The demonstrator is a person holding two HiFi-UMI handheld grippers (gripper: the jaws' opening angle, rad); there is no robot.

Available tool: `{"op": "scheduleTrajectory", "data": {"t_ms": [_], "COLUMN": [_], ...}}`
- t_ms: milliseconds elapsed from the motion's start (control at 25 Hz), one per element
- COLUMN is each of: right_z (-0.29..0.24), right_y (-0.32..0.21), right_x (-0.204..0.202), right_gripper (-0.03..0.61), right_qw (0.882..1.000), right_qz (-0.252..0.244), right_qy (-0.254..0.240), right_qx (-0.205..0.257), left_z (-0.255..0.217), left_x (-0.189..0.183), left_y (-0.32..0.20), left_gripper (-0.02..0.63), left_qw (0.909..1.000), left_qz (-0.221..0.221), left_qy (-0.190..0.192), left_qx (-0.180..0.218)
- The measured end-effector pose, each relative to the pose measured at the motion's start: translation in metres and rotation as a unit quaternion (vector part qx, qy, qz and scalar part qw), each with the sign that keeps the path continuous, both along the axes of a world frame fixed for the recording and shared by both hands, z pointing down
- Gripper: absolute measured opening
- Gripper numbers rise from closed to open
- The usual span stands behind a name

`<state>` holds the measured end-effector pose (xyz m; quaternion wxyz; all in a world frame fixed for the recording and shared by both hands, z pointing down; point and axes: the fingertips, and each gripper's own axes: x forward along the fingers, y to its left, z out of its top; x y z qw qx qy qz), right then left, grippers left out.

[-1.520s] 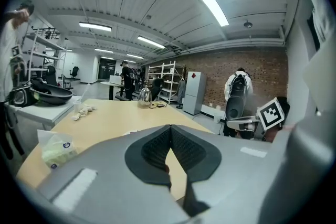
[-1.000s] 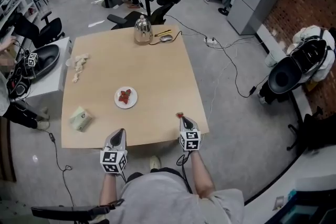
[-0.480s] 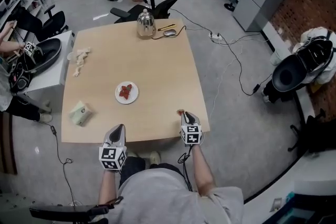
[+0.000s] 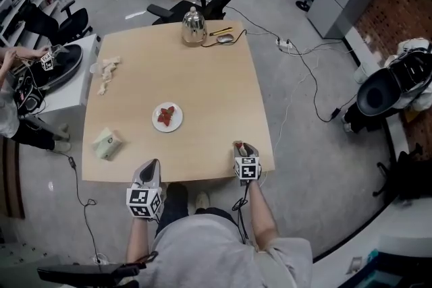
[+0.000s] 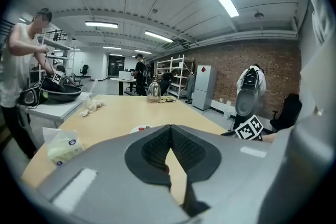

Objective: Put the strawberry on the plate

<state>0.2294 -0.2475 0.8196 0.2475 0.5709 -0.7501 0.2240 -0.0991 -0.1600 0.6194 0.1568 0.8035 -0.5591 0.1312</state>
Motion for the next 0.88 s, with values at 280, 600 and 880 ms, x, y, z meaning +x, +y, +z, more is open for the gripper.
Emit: {"op": "scheduleTrajectory", "data": {"t_ms": [280, 600, 880], "right_z": [0.023, 0.026, 0.028], "right_y": [-0.012, -0.017, -0.018], "right_x": [-0.001, -0.005, -0.004], "right_gripper": [0.169, 0.156, 0.149], "right_qw": [0.999, 0.999, 0.999], "right_qz": [0.008, 0.011, 0.007], "right_qy": [0.031, 0.033, 0.033], "right_qx": [-0.014, -0.022, -0.022], "left_z": [0.001, 0.002, 0.002], "left_x": [-0.016, -0.024, -0.019], "left_y": [-0.009, -0.015, -0.020], "left_gripper": [0.020, 0.020, 0.020], "left_qw": [0.9999, 0.9998, 0.9999], "left_qz": [-0.012, -0.019, -0.014], "left_qy": [-0.005, -0.003, -0.003], "left_qx": [-0.003, -0.004, -0.001]}}
